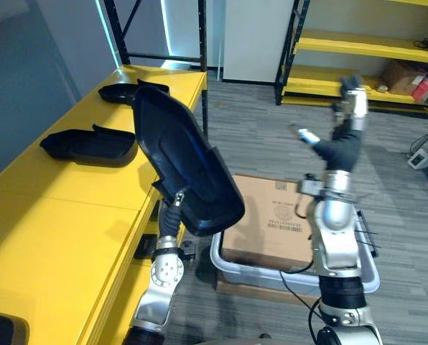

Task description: Walk over and take plastic housings, then place them on the shelf

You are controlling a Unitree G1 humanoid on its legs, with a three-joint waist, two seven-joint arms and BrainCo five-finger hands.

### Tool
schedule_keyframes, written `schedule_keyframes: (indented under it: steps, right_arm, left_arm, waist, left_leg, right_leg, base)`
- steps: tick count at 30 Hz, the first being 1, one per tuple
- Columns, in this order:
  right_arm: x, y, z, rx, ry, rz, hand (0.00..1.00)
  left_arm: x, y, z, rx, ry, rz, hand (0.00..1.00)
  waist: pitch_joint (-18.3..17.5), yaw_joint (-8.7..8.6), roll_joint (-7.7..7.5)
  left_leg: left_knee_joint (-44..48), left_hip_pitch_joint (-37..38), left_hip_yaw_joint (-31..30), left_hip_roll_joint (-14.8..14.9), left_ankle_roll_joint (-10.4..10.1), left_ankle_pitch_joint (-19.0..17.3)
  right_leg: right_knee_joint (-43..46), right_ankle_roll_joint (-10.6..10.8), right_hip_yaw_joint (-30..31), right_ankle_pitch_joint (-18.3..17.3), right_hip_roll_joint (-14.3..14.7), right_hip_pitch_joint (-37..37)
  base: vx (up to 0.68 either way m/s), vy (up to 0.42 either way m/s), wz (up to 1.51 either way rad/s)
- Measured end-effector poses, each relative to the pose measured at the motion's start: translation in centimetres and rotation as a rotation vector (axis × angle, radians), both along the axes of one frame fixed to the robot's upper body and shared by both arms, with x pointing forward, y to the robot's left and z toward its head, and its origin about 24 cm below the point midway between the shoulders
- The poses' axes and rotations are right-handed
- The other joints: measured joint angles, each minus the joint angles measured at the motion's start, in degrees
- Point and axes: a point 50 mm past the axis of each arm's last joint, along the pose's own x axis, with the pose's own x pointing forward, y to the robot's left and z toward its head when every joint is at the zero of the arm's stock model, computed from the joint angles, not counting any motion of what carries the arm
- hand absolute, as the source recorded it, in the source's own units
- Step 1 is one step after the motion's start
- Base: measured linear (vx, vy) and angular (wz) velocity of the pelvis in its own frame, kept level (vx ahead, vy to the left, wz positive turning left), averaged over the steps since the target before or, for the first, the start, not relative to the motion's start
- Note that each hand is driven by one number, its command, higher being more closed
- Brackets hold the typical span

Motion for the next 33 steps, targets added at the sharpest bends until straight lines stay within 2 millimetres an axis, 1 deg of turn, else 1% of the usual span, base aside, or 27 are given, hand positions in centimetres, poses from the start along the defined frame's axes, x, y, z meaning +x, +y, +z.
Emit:
schedule_keyframes:
  steps: [1,3,4,6,7,8,9,10,11,12,13,15,16,19,22,23,24,26,28,29,30,32,33]
  right_arm:
    - [-0.3,-0.6,-0.3,0.005,0.009,-0.027,0.00]
    - [-1.5,-2.9,-2.5,0.029,0.091,-0.130,0.00]
    - [-1.6,-3.4,-3.3,0.037,0.125,-0.149,0.00]
    - [-2.4,-5.4,-7.6,0.095,0.309,-0.220,0.00]
    - [-2.7,-5.8,-8.9,0.118,0.363,-0.235,0.00]
    - [-3.3,-6.4,-11.0,0.170,0.446,-0.255,0.00]
    - [-4.7,-7.0,-14.5,0.264,0.578,-0.288,0.00]
    - [-5.5,-7.2,-15.9,0.301,0.629,-0.304,0.00]
    - [-6.6,-7.3,-17.9,0.358,0.706,-0.320,0.00]
    - [-8.3,-7.2,-20.3,0.421,0.805,-0.341,0.00]
    - [-9.7,-6.9,-22.2,0.465,0.886,-0.350,0.00]
    - [-11.2,-6.2,-24.2,0.510,0.975,-0.342,0.00]
    - [-12.2,-5.5,-25.7,0.543,1.050,-0.316,0.00]
    - [-13.8,-3.3,-28.8,0.609,1.217,-0.224,0.00]
    - [-14.7,-1.8,-30.4,0.610,1.331,-0.149,0.00]
    - [-15.4,-1.2,-30.9,0.603,1.385,-0.122,0.00]
    - [-15.8,-0.6,-31.3,0.586,1.428,-0.088,0.00]
    - [-16.2,-0.1,-31.7,0.577,1.466,-0.068,0.00]
    - [-16.1,0.5,-31.9,0.551,1.489,-0.036,0.00]
    - [-15.9,0.9,-31.9,0.537,1.493,-0.018,0.00]
    - [-15.5,1.3,-31.9,0.509,1.499,0.010,0.00]
    - [-14.9,1.8,-31.8,0.478,1.499,0.043,0.00]
    - [-14.2,2.1,-31.6,0.446,1.492,0.075,0.00]
  left_arm:
    - [-0.1,0.1,0.1,-0.001,-0.003,0.004,1.00]
    - [-0.2,0.7,0.3,-0.004,-0.015,0.035,1.00]
    - [-0.3,0.8,0.5,-0.005,-0.021,0.040,1.00]
    - [-0.7,1.3,1.1,-0.006,-0.047,0.069,1.00]
    - [-0.7,1.4,1.3,-0.006,-0.054,0.073,1.00]
    - [-0.8,1.5,1.5,-0.007,-0.064,0.079,1.00]
    - [-1.1,1.7,1.9,-0.007,-0.080,0.086,1.00]
    - [-1.2,1.7,2.1,-0.007,-0.086,0.087,1.00]
    - [-1.4,1.7,2.2,-0.008,-0.092,0.081,1.00]
    - [-1.6,1.7,2.4,-0.012,-0.096,0.077,1.00]
    - [-1.8,1.7,2.6,-0.013,-0.105,0.076,1.00]
    - [-1.9,1.6,2.9,-0.019,-0.116,0.064,1.00]
    - [-2.0,1.5,3.1,-0.020,-0.122,0.059,1.00]
    - [-2.1,1.4,3.3,-0.022,-0.130,0.040,1.00]
    - [-2.1,1.2,3.2,-0.031,-0.128,0.034,1.00]
    - [-2.1,1.0,3.2,-0.033,-0.129,0.019,1.00]
    - [-2.1,0.9,3.3,-0.033,-0.131,0.011,1.00]
    - [-2.1,0.6,3.2,-0.039,-0.130,0.001,1.00]
    - [-2.2,0.4,3.3,-0.046,-0.133,-0.005,1.00]
    - [-2.3,0.4,3.5,-0.049,-0.139,-0.002,1.00]
    - [-2.5,0.4,4.1,-0.049,-0.164,-0.001,1.00]
    - [-2.6,0.5,4.8,-0.053,-0.197,0.006,1.00]
    - [-2.7,0.5,5.6,-0.055,-0.231,0.009,1.00]
  waist:
    - [0.02,-0.06,-0.03]
    - [0.03,-0.13,-0.04]
    - [0.05,-0.20,-0.07]
    - [0.07,-1.04,-0.07]
    - [0.08,-1.15,-0.06]
    - [0.11,-1.34,-0.01]
    - [0.15,-1.45,0.09]
    - [0.20,-1.46,0.16]
    - [0.29,-1.46,0.30]
    - [0.38,-1.46,0.54]
    - [0.49,-1.57,0.71]
    - [0.63,-1.59,0.80]
    - [0.65,-1.57,0.77]
    - [1.40,-1.36,0.89]
    - [1.76,-0.94,1.31]
    - [1.76,-0.57,1.42]
    - [1.83,-0.03,1.52]
    - [1.89,0.14,1.59]
    - [2.12,0.57,1.46]
    - [2.27,1.06,1.32]
    - [2.98,1.78,1.03]
    - [3.72,2.00,1.00]
    - [4.77,3.17,1.26]
  left_leg:
    - [-0.01,0.01,0.03,0.00,0.00,-0.01]
    - [-0.05,-0.02,0.11,0.01,-0.01,-0.03]
    - [-0.06,-0.03,0.14,0.02,-0.02,-0.03]
    - [-0.13,-0.16,0.17,0.04,-0.06,-0.05]
    - [-0.16,-0.22,0.17,0.04,-0.08,-0.06]
    - [-0.25,-0.34,0.18,0.06,-0.11,-0.08]
    - [-0.37,-0.67,0.23,0.12,-0.06,-0.04]
    - [-0.34,-0.84,0.20,0.13,-0.05,-0.03]
    - [-0.33,-0.88,0.19,0.16,-0.05,-0.03]
    - [-0.32,-0.81,0.21,0.19,-0.05,-0.04]
    - [-0.33,-0.81,0.24,0.21,-0.05,-0.04]
    - [-0.32,-0.81,0.28,0.24,-0.05,-0.05]
    - [-0.31,-0.74,0.29,0.29,-0.06,-0.08]
    - [-0.23,0.02,0.32,0.49,0.07,-0.48]
    - [-0.14,0.00,0.13,0.70,-0.48,-1.58]
    - [-0.06,-0.03,-0.15,0.81,-0.55,-1.63]
    - [-0.04,-0.04,-0.87,0.88,-0.60,-1.65]
    - [-0.03,-0.12,-2.53,0.95,-0.77,-1.53]
    - [0.31,-0.21,-5.08,0.93,-1.06,-0.94]
    - [0.54,-0.39,-6.50,0.77,-1.57,-0.51]
    - [1.74,-1.32,-9.27,0.32,-2.13,-0.13]
    - [3.95,-3.46,-11.79,-0.47,-2.78,0.25]
    - [5.54,-4.59,-13.11,-1.10,-3.33,0.52]
  right_leg:
    - [0.00,0.01,0.03,-0.01,0.00,0.00]
    - [-0.06,-0.01,0.06,-0.03,-0.01,-0.05]
    - [-0.08,-0.04,0.07,-0.06,0.00,-0.07]
    - [-0.25,-0.16,0.07,-0.13,0.02,-0.15]
    - [-0.30,-0.16,0.07,-0.13,0.02,-0.20]
    - [-0.31,-0.15,0.08,-0.13,0.03,-0.37]
    - [-0.36,-0.10,0.11,-0.10,0.10,-0.81]
    - [-0.44,0.00,0.10,-0.03,0.11,-0.87]
    - [-0.48,0.04,0.05,0.00,0.13,-0.87]
    - [-0.49,0.04,0.07,0.00,0.17,-0.82]
    - [-0.52,0.04,0.07,0.00,0.17,-0.81]
    - [-0.53,0.04,0.06,0.00,0.18,-0.80]
    - [-0.53,0.04,0.06,0.00,0.20,-0.71]
    - [-0.49,0.05,-0.02,-0.07,0.03,0.32]
    - [-0.12,0.03,-0.22,-0.67,0.07,0.85]
    - [-0.04,-0.21,-0.60,-0.94,0.11,0.98]
    - [0.33,0.17,-1.72,-1.43,0.12,1.19]
    - [1.18,0.04,-3.14,-2.04,0.10,1.46]
    - [1.93,0.11,-6.20,-3.05,-0.07,2.50]
    - [2.45,0.01,-7.47,-3.57,-0.24,2.79]
    - [3.97,0.06,-10.67,-5.03,-0.79,3.35]
    - [6.74,0.09,-15.32,-6.84,-1.93,3.44]
    - [9.49,0.00,-19.16,-8.59,-3.03,3.49]
  base:
    - [-0.04,-0.005,-0.01]
    - [-0.04,-0.004,-0.02]
    - [-0.04,-0.005,-0.03]
    - [-0.02,-0.004,-0.01]
    - [0.00,0.000,0.00]
    - [0.00,0.000,0.00]
    - [0.00,0.000,0.00]
    - [0.00,0.000,0.00]
    - [0.03,-0.008,0.02]
    - [0.04,-0.007,0.00]
    - [0.00,0.000,0.00]
    - [0.00,0.000,0.00]
    - [0.00,0.000,0.00]
    - [-0.01,-0.001,0.00]
    - [-0.07,-0.011,0.04]
    - [-0.02,-0.023,0.17]
    - [-0.01,-0.033,0.25]
    - [0.03,-0.052,0.49]
    - [0.06,-0.056,0.68]
    - [0.07,-0.055,0.91]
    - [0.06,-0.056,1.11]
    - [0.03,-0.029,1.48]
    - [0.02,-0.002,1.39]
